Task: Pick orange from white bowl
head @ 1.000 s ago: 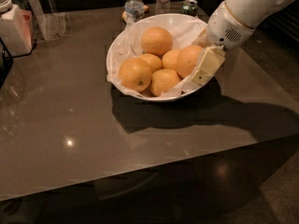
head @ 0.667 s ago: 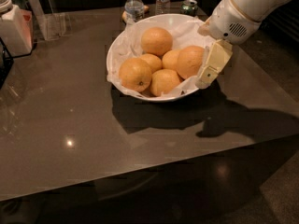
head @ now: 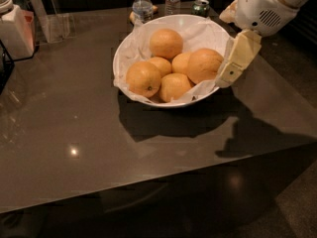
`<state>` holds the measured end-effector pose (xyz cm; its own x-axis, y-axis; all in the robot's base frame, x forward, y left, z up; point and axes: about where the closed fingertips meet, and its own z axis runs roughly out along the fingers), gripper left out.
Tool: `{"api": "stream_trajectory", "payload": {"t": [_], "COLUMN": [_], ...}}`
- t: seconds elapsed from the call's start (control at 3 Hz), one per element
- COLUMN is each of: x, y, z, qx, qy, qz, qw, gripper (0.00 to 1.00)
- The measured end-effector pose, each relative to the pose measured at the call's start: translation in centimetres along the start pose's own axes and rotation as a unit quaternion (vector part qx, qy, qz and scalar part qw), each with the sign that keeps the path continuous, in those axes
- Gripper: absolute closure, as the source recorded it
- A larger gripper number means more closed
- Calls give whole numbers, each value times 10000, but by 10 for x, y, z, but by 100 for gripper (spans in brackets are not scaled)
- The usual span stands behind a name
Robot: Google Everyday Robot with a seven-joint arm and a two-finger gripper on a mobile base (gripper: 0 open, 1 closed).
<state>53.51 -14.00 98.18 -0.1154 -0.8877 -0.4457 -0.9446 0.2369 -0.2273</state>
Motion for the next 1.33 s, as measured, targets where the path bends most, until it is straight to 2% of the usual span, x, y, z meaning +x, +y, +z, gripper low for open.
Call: {"api": "stream_trajectory", "payload": {"t": [0.33,0.67,1.0,1.33], "x": [0,0,4,1], "y": [0,0,-3,-8], "z": [0,0,14,29], "qx": [4,4,-35,-85], "qy": [-2,-2,-52,-94], "qz": [0,0,76,77], "qw": [10000,10000,10000,9999], "gripper": [18,9,1,4]}}
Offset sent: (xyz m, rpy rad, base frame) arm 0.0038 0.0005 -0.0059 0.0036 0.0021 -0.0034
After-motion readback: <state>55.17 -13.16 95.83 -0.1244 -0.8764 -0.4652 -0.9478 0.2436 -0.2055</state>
